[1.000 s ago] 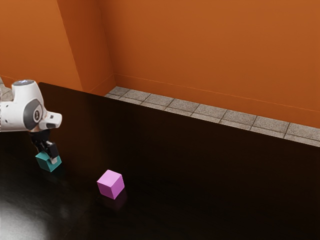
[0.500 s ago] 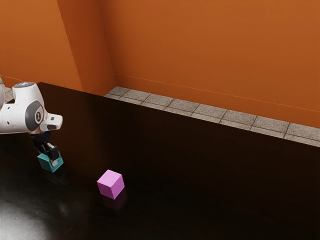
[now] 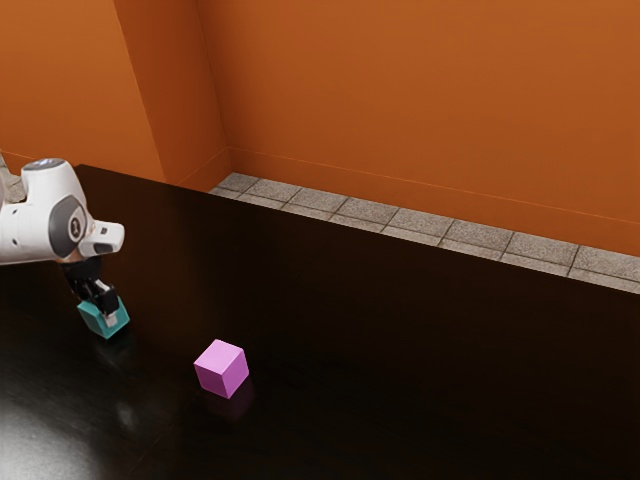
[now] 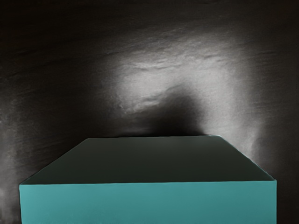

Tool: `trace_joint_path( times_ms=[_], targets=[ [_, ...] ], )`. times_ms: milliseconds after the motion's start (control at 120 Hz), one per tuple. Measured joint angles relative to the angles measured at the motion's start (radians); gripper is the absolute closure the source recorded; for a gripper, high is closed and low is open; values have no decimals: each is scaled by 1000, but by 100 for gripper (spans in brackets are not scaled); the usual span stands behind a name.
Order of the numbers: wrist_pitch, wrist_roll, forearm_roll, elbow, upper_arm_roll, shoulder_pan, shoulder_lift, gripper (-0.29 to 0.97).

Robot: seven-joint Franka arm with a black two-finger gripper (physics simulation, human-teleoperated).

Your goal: Pick up the blue block with one arm, and put the blue block on the pink block with one arm

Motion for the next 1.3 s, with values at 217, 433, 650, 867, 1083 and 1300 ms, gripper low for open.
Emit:
trace_joint_path(
  times_ms=[217, 433, 650, 867, 1083, 1300],
  targets=[
    [-94, -110, 91, 68, -67, -15, -67, 29],
    [-159, -256, 118, 72, -261, -20, -113, 29],
    [-215, -423, 172, 79, -374, -25, -138, 29],
    [-202, -570, 201, -47, -390, -57, -229, 30],
    [-183, -699, 206, -94, -390, -129, -270, 29],
    [-130, -798, 208, -176, -390, -205, -292, 29]
  ],
)
